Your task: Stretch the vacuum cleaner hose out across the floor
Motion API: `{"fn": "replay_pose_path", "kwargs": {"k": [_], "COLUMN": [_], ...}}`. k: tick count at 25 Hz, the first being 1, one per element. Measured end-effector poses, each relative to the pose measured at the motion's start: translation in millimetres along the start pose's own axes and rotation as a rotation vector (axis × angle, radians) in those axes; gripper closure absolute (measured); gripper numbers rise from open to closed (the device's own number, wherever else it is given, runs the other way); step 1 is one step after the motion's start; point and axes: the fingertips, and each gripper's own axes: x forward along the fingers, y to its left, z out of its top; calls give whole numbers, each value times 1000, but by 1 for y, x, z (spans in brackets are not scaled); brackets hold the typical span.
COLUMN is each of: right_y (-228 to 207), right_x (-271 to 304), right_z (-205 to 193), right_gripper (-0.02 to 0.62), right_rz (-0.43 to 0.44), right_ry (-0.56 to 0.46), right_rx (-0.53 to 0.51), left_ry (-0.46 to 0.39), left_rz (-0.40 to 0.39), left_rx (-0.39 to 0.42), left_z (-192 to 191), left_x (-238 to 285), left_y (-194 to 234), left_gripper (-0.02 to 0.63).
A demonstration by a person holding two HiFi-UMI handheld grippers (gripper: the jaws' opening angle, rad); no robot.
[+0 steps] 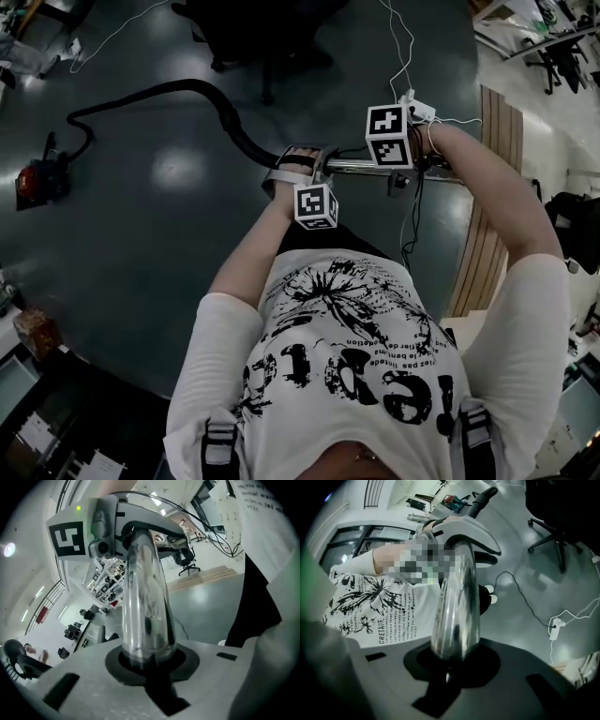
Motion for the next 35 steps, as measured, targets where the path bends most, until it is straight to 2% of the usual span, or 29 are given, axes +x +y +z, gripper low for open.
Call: {"fn": "replay_pose_path", "kwargs": {"k": [3,6,8,10,11,12,15,18,22,23,25,26,28,29,31,33,35], "right_y": [9,19,24,24,20,11,-21,-39,-56,-55,-47,-46,-51,-54,-59,-67,-73], "right_x": [2,3,2,-2,-5,-11,-32,-48,-81,-91,-110,-116,-130,-135,-138,-132,-115], "right_z": [6,5,1,-1,-1,0,12,7,-5,-7,-8,-16,-48,-62,-84,-107,-129], "right_gripper": [522,522,522,522,522,522,520,522,520,520,520,520,520,520,522,524,534], "right_rz": [31,27,-5,-89,-179,-308,-746,-1024,-1404,-1516,-1729,-1813,-1957,-2004,-2035,-1993,-1885], "right_ry": [-37,-40,-18,3,15,30,62,90,163,145,20,31,214,255,231,150,35], "right_rx": [24,16,1,-20,-47,-96,-275,-311,-421,-443,-457,-458,-462,-454,-435,-428,-417], "left_ry": [53,108,117,112,111,113,120,115,122,120,111,107,100,100,111,128,140], "left_rz": [-36,-102,-167,-257,-310,-366,-510,-615,-753,-793,-868,-902,-981,-1027,-1126,-1230,-1334], "left_rx": [-28,-6,-6,-26,-42,-64,-127,-146,-193,-215,-261,-278,-303,-316,-337,-358,-380], "left_z": [-8,-12,-10,-8,-7,-7,-6,1,19,28,49,61,84,95,117,141,166], "left_x": [-2,-9,-17,-25,-28,-31,-37,-38,-37,-38,-40,-42,-42,-41,-39,-37,-38], "left_y": [1,0,-3,-9,-13,-17,-26,-31,-33,-35,-35,-34,-34,-36,-42,-49,-58], "left_gripper": [555,560,560,560,560,560,560,560,560,560,560,560,560,560,560,560,560]}}
